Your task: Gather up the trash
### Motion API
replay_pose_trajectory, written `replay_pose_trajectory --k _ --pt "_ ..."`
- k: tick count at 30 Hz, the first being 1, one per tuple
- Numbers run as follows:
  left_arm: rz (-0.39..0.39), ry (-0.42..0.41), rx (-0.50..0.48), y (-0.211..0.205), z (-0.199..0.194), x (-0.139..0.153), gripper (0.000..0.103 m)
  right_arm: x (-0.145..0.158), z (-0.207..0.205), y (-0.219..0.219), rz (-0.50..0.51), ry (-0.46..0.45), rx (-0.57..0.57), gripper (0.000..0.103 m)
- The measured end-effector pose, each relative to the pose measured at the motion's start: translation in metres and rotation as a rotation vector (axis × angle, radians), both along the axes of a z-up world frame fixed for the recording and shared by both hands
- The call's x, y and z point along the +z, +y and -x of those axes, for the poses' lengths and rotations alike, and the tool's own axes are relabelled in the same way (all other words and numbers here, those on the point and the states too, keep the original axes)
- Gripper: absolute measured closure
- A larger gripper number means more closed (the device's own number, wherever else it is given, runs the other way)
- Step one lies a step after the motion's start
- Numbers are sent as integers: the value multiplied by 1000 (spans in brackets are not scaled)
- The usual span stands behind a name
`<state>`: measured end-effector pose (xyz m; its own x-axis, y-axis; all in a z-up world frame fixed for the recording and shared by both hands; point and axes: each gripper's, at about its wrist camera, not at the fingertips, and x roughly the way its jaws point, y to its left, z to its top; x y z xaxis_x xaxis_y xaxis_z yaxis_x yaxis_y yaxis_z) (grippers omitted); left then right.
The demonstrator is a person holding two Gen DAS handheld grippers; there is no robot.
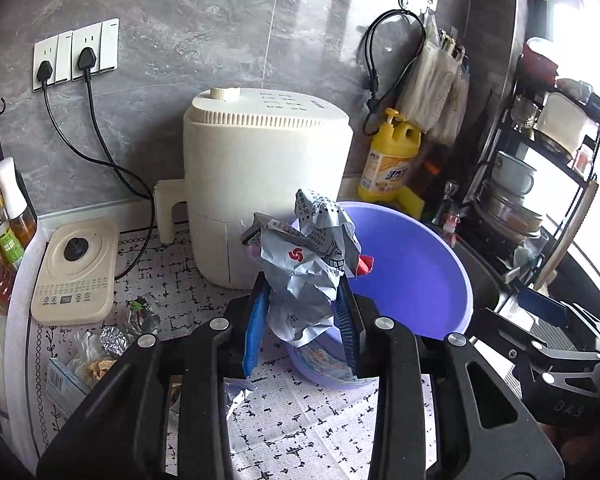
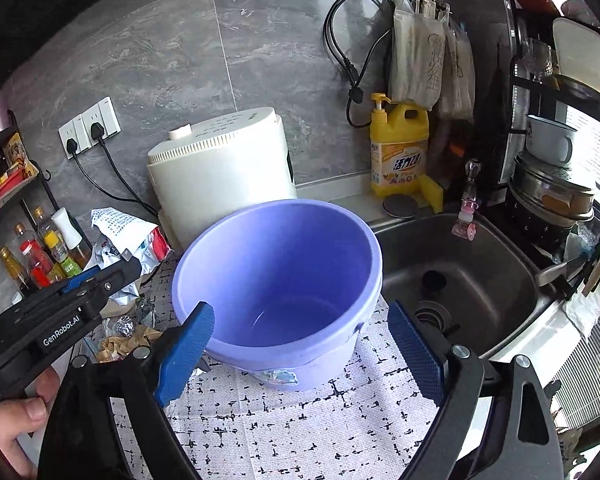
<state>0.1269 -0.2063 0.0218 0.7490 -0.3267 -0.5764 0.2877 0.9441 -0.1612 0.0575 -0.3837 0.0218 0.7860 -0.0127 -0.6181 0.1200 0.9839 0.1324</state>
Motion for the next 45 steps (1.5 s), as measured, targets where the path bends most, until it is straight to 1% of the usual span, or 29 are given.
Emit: replay_pose_trajectory --k 5,8,10,11,12,13,16,18,20,23,25,28,33,36,41,43,45 --pt "7 13 -48 -21 -9 -5 70 -4 6 -14 1 11 -41 10" --pt "17 25 -60 -29 -14 -9 67 -7 7 -21 -2 22 -48 10" --pt "41 36 -63 -30 -16 -10 49 -8 7 -25 -7 22 -44 9" --pt "56 36 -64 -29 -16 -9 43 -8 6 -27 -10 20 -41 8" --pt "62 31 -56 -28 -15 -8 29 -8 5 -28 -10 18 -37 8" --pt "61 22 -42 -27 -14 -7 20 -7 4 -29 -11 17 -30 8" --pt "55 6 7 -19 -10 -3 12 -8 -2 -29 -26 16 5 8" --pt "48 -1 57 -10 -7 0 9 -7 -6 -26 -34 12 44 8" --pt "52 -2 114 1 -3 3 8 -6 -9 -21 -41 8 89 8" --pt "49 -20 224 19 10 9 7 -5 -13 -12 -51 10 154 8" --pt "23 -47 294 31 20 14 6 -3 -14 -3 -47 -3 197 8" --pt "-31 -73 368 49 36 19 6 -1 -16 12 -55 -11 254 8" --pt "-66 -83 457 86 57 24 6 0 -17 41 -69 -17 324 8" --pt "-55 -76 492 113 66 23 6 2 -19 63 -66 -18 365 8" --pt "-49 -37 553 150 69 14 6 1 -23 95 -66 4 421 8" --pt "-37 -30 565 164 72 10 6 1 -25 109 -61 8 444 8" --pt "-42 -21 568 174 73 6 6 -1 -27 121 -69 20 456 8"
